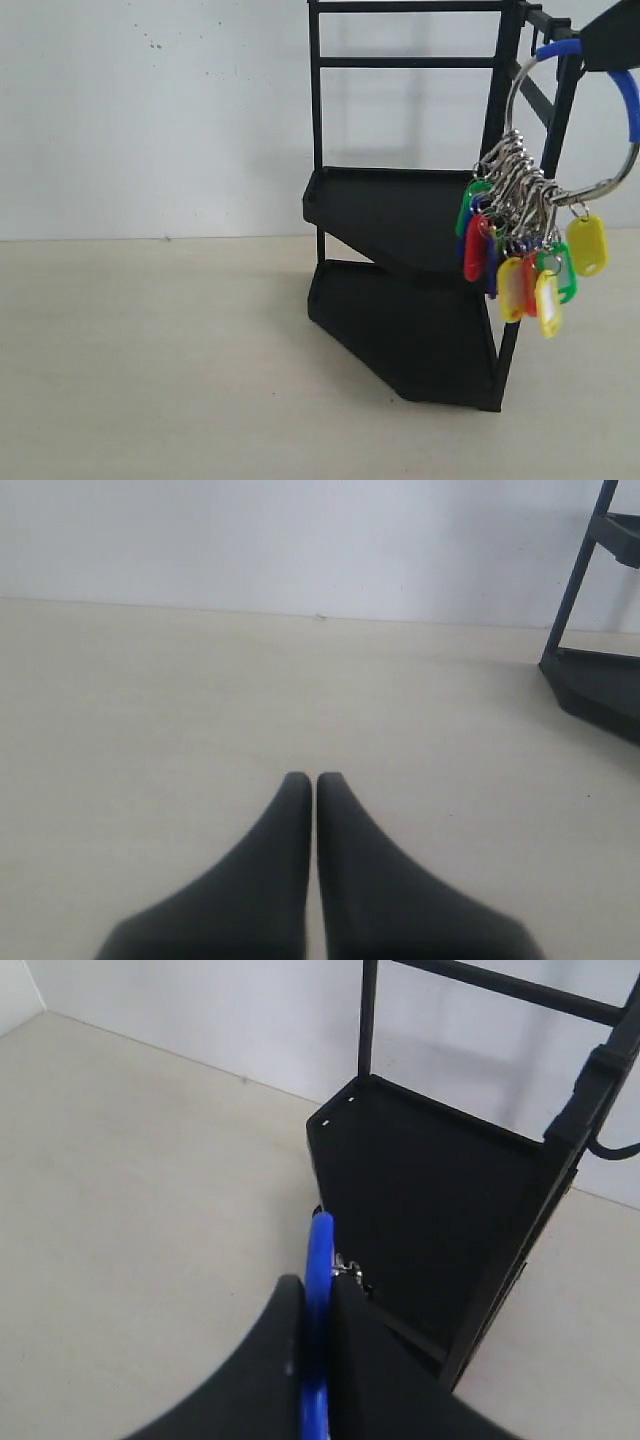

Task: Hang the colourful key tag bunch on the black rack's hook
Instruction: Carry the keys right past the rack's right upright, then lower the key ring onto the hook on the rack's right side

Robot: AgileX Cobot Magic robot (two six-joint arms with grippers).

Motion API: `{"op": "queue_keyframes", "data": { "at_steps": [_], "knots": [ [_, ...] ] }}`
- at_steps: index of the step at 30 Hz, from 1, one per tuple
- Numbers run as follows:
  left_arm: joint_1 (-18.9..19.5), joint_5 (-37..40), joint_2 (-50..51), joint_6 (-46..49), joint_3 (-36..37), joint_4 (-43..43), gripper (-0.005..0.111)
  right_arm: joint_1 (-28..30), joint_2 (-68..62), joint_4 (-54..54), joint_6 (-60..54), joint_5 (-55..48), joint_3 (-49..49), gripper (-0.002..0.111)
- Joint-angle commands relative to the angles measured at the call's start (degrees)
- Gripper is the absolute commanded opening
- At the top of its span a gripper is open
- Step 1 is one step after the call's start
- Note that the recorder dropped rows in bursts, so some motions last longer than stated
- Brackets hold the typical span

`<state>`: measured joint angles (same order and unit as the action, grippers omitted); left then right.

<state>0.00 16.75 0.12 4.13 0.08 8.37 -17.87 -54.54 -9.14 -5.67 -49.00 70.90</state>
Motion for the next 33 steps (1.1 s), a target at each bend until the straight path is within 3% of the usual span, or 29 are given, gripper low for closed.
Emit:
{"op": "queue_keyframes", "data": {
  "at_steps": [1,21,33],
  "knots": [
    [0.0,-0.5,-0.1,0.2,-0.1,-0.3,0.004,0.2,1.3,3.1,3.5,2.2,0.6,0.000],
    [0.0,-0.5,-0.1,0.2,-0.1,-0.3,0.004,0.2,1.2,41.9,29.8,4.2,0.6,0.000],
    [0.0,-0.5,-0.1,0.2,-0.1,-0.3,0.004,0.2,-8.8,49.6,36.6,11.6,0.6,0.000]
  ]
}}
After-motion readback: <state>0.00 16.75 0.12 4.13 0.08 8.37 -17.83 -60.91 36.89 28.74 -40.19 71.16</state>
